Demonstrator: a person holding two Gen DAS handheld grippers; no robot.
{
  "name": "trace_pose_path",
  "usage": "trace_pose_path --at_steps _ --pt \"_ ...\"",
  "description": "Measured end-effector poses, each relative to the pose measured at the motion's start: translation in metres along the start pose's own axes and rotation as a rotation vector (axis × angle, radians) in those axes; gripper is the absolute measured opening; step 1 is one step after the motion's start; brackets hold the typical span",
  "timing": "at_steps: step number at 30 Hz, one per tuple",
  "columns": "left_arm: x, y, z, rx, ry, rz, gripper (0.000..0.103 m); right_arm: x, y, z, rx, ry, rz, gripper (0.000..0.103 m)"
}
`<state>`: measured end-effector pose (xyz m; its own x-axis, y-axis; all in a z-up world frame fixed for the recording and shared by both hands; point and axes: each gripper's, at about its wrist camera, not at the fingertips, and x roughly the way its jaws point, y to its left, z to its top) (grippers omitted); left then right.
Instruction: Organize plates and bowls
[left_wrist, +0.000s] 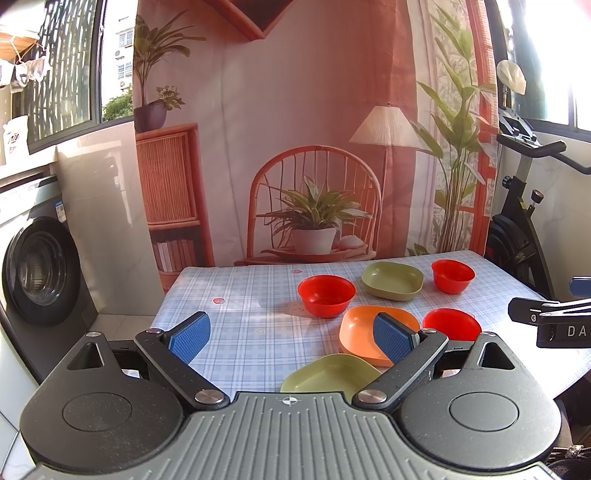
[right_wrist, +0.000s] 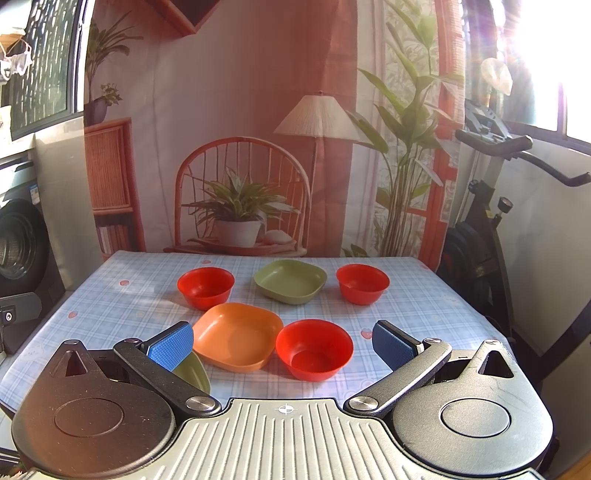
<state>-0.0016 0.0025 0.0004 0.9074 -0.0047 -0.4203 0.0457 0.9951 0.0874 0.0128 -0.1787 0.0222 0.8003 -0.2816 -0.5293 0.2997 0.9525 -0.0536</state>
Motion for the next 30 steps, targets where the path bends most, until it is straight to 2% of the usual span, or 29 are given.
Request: trace_pose_path --at_steps 16,20,25,27,29,30 --pt "0.003 0.001 0.003 -0.010 0.015 0.013 0.096 0.005 0.001 -0.002 0.001 0.001 0.004 0.103" --pt "0.007 0.007 0.007 -0.025 0.025 0.020 0.097 0.005 0.000 0.003 -0.023 -0.008 0.061 0.103" --pt "0.019 0.022 0.017 -0.043 0.003 0.044 0.096 0.008 0.000 0.032 -0.085 -0.102 0.162 0.103" --pt "0.026 0.028 0.025 -0.032 -0.004 0.072 0.096 0.014 0.002 0.043 -0.097 -0.147 0.165 0.103" --pt "0.032 0.032 0.033 -0.021 -0.017 0.099 0.096 0.023 0.002 0.054 -0.082 -0.184 0.176 0.103" --pt "0.035 0.034 0.037 -0.016 -0.020 0.108 0.096 0.028 0.001 0.059 -0.058 -0.194 0.208 0.103"
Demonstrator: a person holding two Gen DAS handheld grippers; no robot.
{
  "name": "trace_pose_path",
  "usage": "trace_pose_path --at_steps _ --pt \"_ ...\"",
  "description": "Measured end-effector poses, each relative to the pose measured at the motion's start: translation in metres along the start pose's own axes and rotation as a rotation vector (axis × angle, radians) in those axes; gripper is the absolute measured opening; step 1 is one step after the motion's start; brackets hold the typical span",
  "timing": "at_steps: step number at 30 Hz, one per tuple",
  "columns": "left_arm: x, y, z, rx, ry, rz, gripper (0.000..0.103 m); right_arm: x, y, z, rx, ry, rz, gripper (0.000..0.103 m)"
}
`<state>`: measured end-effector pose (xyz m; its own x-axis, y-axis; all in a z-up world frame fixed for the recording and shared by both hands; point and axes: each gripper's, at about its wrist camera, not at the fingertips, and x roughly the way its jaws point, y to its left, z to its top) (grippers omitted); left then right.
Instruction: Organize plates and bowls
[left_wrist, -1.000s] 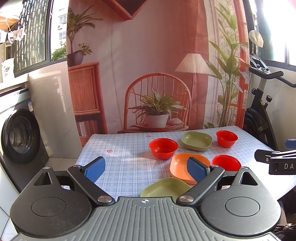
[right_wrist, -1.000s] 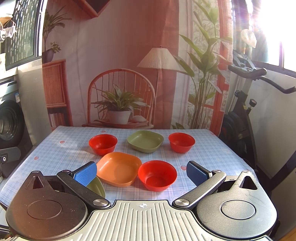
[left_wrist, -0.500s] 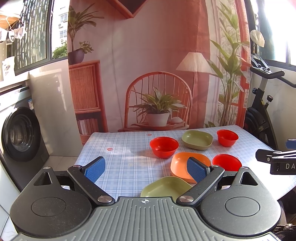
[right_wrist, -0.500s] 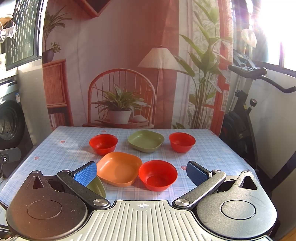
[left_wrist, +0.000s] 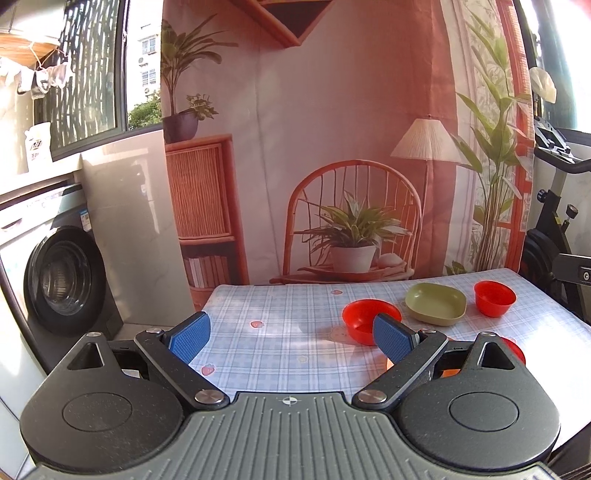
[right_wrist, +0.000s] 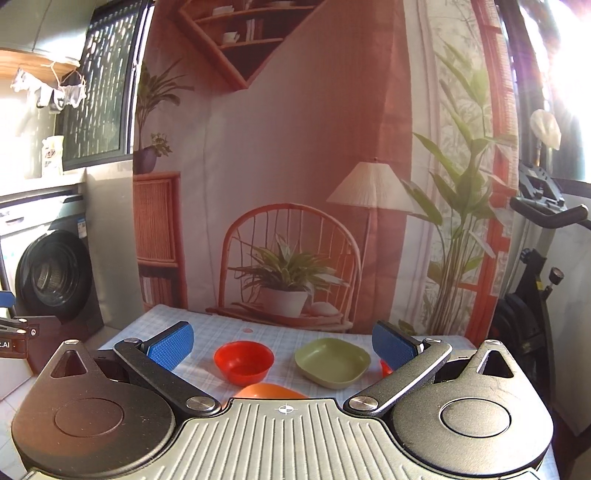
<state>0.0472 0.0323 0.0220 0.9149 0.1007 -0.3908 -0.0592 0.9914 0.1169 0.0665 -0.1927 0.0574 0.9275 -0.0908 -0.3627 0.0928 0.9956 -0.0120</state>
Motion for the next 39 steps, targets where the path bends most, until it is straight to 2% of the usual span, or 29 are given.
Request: trace_pose_path --at_steps 2,6,12,17,23,26,29,34,39 --pt "0.008 0.002 0.006 0.012 0.002 0.004 0.096 0.014 -0.007 0.006 0.069 -0.013 0.074 0.103" --pt "0.028 0.001 0.014 0.034 0.001 -0.018 0.094 0.044 -0.007 0.010 0.126 0.020 0.119 0.103" --pt "0.065 0.003 0.005 -0.038 0.013 -0.088 0.092 0.084 0.015 -0.005 0.056 0.021 0.071 0.103" --pt "0.102 -0.003 -0.017 -0.040 0.095 -0.112 0.089 0.123 0.020 -0.031 0.073 0.167 0.122 0.103" --pt "0.142 -0.003 -0.056 -0.062 0.240 -0.153 0.083 0.154 0.036 -0.074 0.004 0.297 0.052 0.101" --pt "0.155 -0.005 -0.074 -0.053 0.302 -0.137 0.083 0.162 0.042 -0.095 -0.018 0.360 0.080 0.093" --pt "0.166 -0.007 -0.093 -0.054 0.369 -0.163 0.082 0.168 0.045 -0.116 -0.026 0.418 0.111 0.084" --pt "0.177 -0.008 -0.110 -0.063 0.418 -0.179 0.082 0.174 0.050 -0.143 -0.035 0.515 0.128 0.063" --pt "0.185 -0.010 -0.113 -0.076 0.460 -0.168 0.080 0.174 0.052 -0.156 -0.054 0.551 0.132 0.061"
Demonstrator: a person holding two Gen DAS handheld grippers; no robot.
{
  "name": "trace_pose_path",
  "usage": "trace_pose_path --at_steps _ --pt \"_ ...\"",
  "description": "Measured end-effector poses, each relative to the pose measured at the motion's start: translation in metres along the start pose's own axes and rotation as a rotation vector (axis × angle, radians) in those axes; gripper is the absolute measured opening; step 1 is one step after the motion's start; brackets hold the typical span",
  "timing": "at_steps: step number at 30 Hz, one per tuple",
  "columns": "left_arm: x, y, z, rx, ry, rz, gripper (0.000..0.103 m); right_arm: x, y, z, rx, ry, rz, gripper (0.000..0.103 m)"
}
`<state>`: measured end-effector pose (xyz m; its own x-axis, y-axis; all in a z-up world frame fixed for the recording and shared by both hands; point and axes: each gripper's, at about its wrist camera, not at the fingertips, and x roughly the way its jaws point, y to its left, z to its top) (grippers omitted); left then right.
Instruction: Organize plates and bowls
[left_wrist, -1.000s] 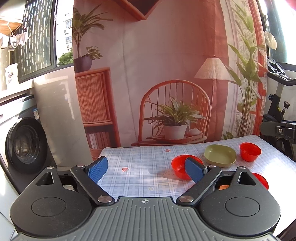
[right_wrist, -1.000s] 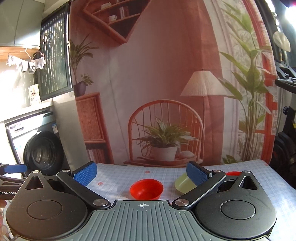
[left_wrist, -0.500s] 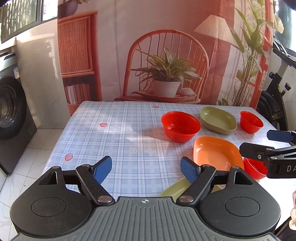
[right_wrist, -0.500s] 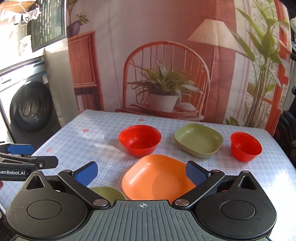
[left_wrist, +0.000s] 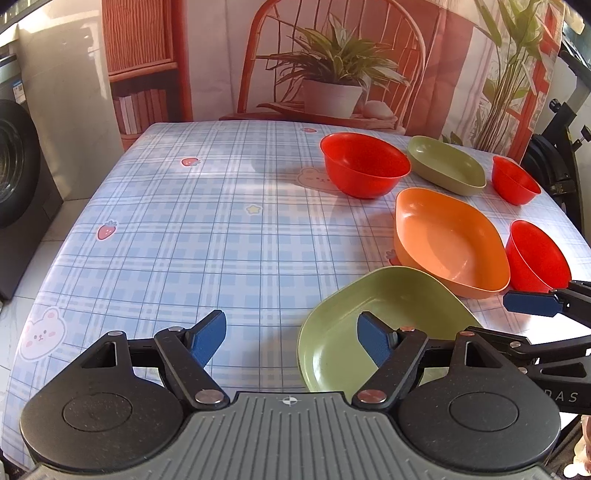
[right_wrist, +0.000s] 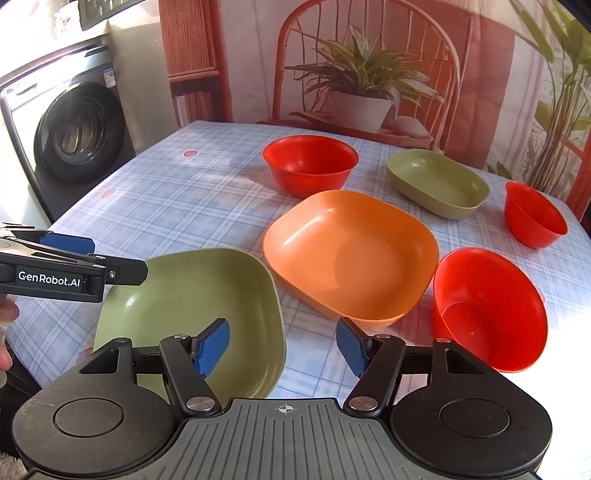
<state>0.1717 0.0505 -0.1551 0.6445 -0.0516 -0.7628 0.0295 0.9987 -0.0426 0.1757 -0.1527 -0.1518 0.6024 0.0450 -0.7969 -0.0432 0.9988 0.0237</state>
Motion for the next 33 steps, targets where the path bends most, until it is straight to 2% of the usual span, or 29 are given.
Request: trace_pose_path --at_steps 3,5,6,12,14,16,17,18,19,23,33 --pt "0.008 -0.003 -0.003 -0.023 0.048 -0.016 0.079 0.003 -0.001 -0.003 0.005 0.030 0.010 0.061" --pt "0.011 -0.003 -0.006 -0.030 0.071 -0.031 0.078 0.005 0.000 -0.006 0.003 0.044 0.014 0.057" --pt "0.013 -0.003 -0.007 -0.030 0.078 -0.035 0.076 0.006 0.000 -0.007 0.002 0.051 0.016 0.054" --pt "0.014 -0.005 -0.009 -0.043 0.100 -0.040 0.064 0.007 -0.003 -0.012 0.017 0.079 0.018 0.049" --pt "0.017 -0.005 -0.010 -0.056 0.122 -0.051 0.055 0.009 -0.006 -0.014 0.044 0.094 0.027 0.042" --pt "0.017 -0.006 -0.012 -0.063 0.125 -0.050 0.041 0.011 -0.008 -0.016 0.069 0.107 0.038 0.034" --pt "0.017 -0.006 -0.012 -0.062 0.130 -0.068 0.032 0.012 -0.009 -0.017 0.082 0.114 0.045 0.030" --pt "0.017 -0.007 -0.012 -0.059 0.134 -0.071 0.018 0.012 -0.010 -0.017 0.091 0.116 0.051 0.023" --pt "0.016 -0.008 -0.013 -0.057 0.133 -0.075 0.014 0.011 -0.010 -0.017 0.099 0.117 0.055 0.020" --pt "0.008 -0.011 -0.011 -0.054 0.113 -0.063 0.014 0.003 -0.013 -0.014 0.121 0.088 0.062 0.012" --pt "-0.056 -0.027 0.024 0.031 -0.032 -0.029 0.015 -0.048 -0.023 0.024 0.143 -0.067 0.096 0.012"
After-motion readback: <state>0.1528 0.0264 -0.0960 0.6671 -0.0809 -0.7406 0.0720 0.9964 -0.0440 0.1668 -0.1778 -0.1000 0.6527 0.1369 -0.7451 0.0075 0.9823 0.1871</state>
